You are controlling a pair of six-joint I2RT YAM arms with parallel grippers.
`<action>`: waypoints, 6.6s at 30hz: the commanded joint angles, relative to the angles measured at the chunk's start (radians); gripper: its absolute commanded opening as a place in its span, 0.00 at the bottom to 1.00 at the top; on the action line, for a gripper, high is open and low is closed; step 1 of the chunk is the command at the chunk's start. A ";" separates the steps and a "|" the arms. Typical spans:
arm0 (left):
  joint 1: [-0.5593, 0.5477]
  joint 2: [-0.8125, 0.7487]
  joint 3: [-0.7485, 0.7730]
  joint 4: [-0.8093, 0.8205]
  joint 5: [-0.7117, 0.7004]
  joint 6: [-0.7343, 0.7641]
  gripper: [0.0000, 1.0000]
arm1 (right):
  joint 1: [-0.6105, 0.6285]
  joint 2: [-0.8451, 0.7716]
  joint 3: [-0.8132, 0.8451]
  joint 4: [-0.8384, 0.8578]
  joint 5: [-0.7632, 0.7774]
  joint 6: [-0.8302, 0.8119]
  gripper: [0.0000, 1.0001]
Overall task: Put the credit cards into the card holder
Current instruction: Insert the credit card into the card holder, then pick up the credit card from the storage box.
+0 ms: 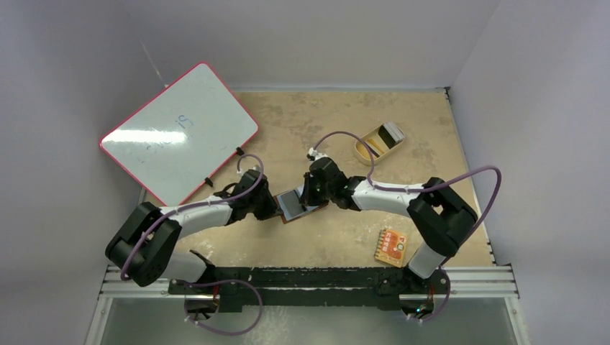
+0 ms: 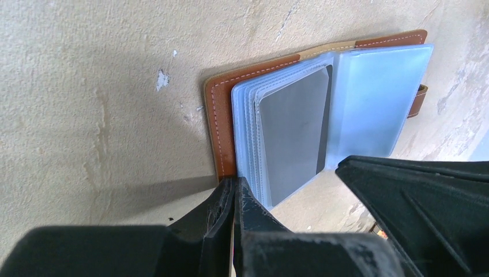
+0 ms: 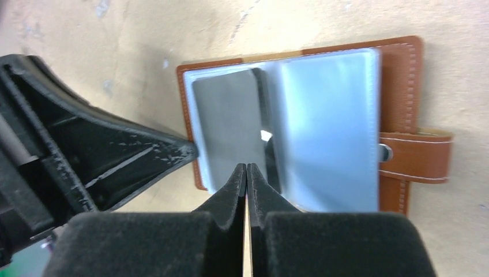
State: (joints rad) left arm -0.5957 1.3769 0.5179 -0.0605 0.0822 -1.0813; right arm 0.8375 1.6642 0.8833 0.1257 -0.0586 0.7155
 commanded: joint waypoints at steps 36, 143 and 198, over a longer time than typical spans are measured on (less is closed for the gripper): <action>0.004 -0.089 0.125 -0.228 -0.114 0.100 0.08 | 0.056 -0.065 0.117 -0.188 0.109 -0.080 0.18; 0.004 -0.360 0.293 -0.360 -0.012 0.351 0.71 | -0.631 -0.080 0.434 -0.364 -0.022 -0.566 0.00; 0.004 -0.386 0.221 0.124 0.086 0.050 0.00 | -0.259 -0.547 -0.147 0.240 -0.261 0.107 0.39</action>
State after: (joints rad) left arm -0.5911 0.9855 0.7368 0.1120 0.1753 -1.0962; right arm 0.5743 1.1824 0.6743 0.5381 -0.4347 0.9405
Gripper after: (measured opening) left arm 0.006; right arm 0.331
